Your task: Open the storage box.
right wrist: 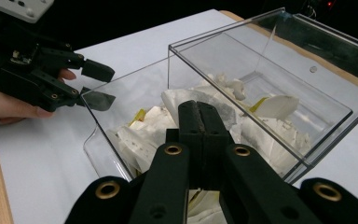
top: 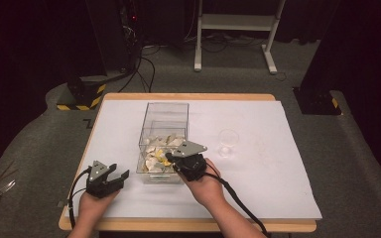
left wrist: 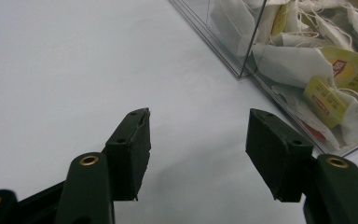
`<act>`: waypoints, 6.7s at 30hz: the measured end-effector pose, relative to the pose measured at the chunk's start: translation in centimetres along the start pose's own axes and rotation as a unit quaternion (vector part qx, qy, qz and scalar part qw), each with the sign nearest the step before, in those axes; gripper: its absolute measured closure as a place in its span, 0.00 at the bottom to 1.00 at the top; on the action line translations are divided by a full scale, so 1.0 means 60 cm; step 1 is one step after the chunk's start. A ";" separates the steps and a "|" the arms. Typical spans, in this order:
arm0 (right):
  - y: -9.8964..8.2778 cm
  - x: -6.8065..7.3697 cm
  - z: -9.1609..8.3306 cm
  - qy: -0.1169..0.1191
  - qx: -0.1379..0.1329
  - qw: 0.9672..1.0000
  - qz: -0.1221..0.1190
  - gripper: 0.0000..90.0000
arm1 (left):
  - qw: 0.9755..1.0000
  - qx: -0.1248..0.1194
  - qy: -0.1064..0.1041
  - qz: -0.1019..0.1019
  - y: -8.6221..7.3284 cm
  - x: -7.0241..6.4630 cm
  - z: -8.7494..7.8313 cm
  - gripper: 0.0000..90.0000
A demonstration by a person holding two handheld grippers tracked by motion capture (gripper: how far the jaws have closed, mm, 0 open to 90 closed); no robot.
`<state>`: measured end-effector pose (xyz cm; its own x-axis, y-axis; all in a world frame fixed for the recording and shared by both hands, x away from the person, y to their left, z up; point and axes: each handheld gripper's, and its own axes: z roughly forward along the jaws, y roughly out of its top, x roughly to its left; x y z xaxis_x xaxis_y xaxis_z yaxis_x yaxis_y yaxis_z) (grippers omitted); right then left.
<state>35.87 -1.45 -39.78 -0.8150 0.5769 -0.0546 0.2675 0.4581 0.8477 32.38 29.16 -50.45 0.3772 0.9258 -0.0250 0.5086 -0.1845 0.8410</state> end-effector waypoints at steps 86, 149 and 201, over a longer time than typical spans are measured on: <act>0.006 -0.085 -0.105 -0.097 -0.052 0.994 0.014 1.00 | 1.000 0.009 -0.001 0.018 0.001 -0.005 0.003 0.42; -0.063 -0.213 -0.148 -0.185 -0.022 0.979 0.087 1.00 | 1.000 0.012 0.000 0.027 0.001 -0.009 0.004 0.42; -0.100 -0.220 -0.120 -0.175 0.000 0.978 0.113 0.87 | 0.999 0.012 -0.001 0.034 0.001 -0.010 0.003 0.42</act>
<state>41.32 -16.69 -40.35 -0.5087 0.8598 -0.0432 0.4205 0.2919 0.8590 32.35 28.54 -50.49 0.4131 0.9102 0.0309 0.5006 -0.2553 0.8272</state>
